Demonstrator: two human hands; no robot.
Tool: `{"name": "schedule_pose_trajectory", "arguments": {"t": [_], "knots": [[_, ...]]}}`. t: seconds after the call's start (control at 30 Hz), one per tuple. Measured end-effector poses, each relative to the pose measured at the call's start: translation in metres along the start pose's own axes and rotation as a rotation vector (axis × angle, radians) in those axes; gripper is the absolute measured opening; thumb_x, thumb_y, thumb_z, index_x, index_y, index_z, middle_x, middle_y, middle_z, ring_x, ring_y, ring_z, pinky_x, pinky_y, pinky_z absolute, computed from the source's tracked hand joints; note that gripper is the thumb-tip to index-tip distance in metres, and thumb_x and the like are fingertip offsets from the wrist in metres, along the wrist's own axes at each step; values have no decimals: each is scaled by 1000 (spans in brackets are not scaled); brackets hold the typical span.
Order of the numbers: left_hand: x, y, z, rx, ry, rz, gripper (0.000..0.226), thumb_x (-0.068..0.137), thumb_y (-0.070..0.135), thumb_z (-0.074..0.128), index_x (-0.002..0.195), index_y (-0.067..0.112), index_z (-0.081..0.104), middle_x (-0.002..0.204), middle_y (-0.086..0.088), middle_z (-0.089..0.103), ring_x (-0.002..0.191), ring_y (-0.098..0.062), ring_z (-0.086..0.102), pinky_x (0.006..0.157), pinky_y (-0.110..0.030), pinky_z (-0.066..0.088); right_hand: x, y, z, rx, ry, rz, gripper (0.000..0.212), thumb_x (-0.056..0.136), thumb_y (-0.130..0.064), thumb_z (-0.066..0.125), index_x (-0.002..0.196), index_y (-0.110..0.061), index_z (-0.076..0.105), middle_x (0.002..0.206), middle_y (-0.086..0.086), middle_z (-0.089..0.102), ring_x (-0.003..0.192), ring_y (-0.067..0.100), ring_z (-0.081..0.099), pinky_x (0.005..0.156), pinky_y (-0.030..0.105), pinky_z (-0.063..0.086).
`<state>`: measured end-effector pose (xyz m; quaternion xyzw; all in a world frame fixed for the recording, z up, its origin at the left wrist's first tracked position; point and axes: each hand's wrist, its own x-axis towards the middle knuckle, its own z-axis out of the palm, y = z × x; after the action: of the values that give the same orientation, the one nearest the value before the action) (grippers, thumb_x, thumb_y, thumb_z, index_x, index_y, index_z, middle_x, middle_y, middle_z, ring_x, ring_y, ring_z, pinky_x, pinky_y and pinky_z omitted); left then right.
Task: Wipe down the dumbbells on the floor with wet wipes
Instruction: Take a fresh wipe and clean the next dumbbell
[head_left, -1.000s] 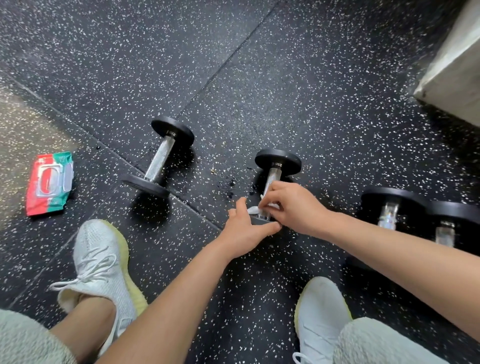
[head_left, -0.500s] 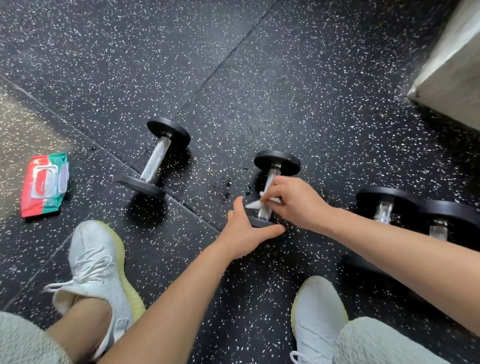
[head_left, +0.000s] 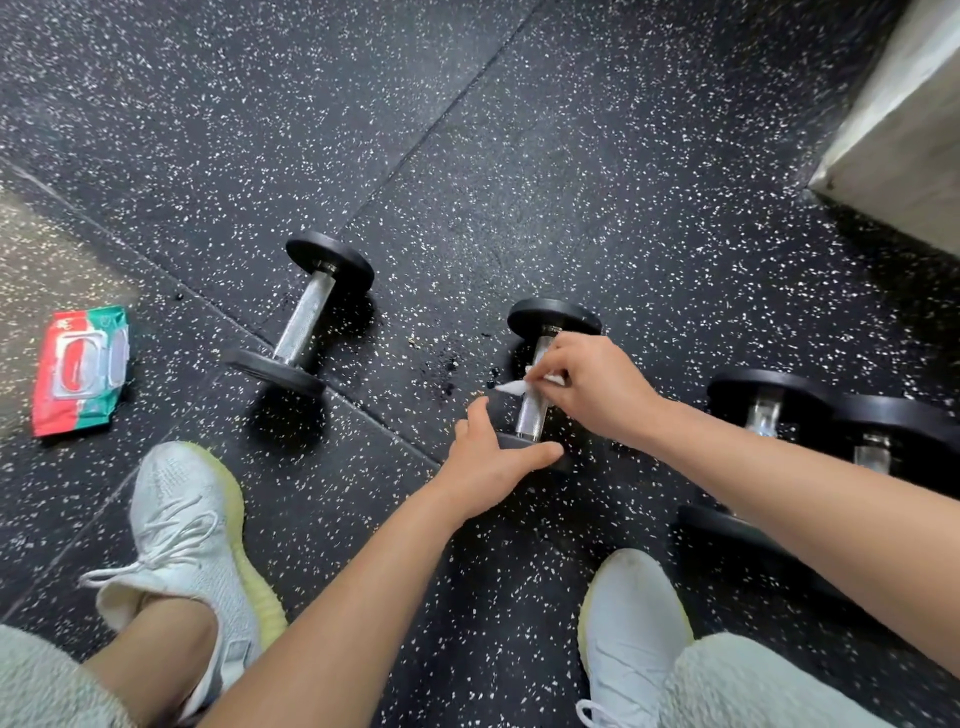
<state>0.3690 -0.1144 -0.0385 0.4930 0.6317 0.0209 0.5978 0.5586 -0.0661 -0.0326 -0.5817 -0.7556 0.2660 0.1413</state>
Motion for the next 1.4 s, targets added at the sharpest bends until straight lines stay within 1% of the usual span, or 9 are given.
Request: {"name": "schedule_pose_trajectory", "arguments": {"t": [0.1,0.3,0.47,0.57,0.77,1.0,1.2,1.3,1.4], "knots": [[1,2,6,54,35,-3,128,71,70,84,164,28,6,164,-5,19,153,-27,24,123,-48,29,-6,-1,6,-26,53,39,9,89,-26,74,94,-26,81,92,-8,64,82,19,63,70,37,53],[0,5,19,99,69,29,133,65,72,85,164,29,7,159,-5,27,151,-27,27,121,-46,33,-24,-4,2,-29,-180,-79,11,88,-24,75,96,-28,81,93,-11,63,85,18,63,73,36,52],[0,2,12,43,22,28,132,66,72,84,163,35,3,163,-3,22,150,-24,31,119,-44,34,-6,3,-4,-59,10,12,11,90,-25,73,97,-25,81,90,-15,56,83,18,64,68,30,47],[0,4,9,2,-5,15,121,76,63,82,164,36,2,161,-3,22,146,-23,34,112,-39,35,-13,-4,4,-52,70,51,11,91,-25,72,98,-24,80,96,-9,63,84,21,65,70,33,50],[0,6,7,-5,-69,5,117,80,59,80,163,39,0,164,-4,18,149,-26,33,116,-41,34,-26,-6,-1,9,-155,-49,10,89,-25,75,97,-29,80,92,-11,62,83,16,61,73,38,53],[-3,11,14,-32,-32,-26,129,70,67,86,164,36,2,171,-4,12,154,-26,25,123,-48,30,-13,4,-8,-52,55,81,12,91,-24,73,99,-27,80,98,-5,66,87,19,65,75,39,55],[-4,13,24,20,-14,-2,131,70,65,86,164,33,1,164,-4,22,147,-25,35,116,-44,38,-41,-7,-7,-48,-175,-68,12,92,-25,71,100,-26,79,96,-5,64,88,21,63,74,38,52],[-7,13,26,23,9,7,131,68,69,86,163,34,3,161,-3,27,142,-24,41,115,-43,39,-28,0,-10,-85,-60,-29,13,92,-24,70,100,-26,80,97,-5,65,87,22,63,70,34,47],[-9,14,27,20,11,15,127,72,67,84,163,34,2,163,-4,23,144,-25,38,114,-42,37,-16,6,-9,-87,87,94,13,92,-23,71,101,-23,81,99,-2,66,87,25,65,72,38,54]]}}
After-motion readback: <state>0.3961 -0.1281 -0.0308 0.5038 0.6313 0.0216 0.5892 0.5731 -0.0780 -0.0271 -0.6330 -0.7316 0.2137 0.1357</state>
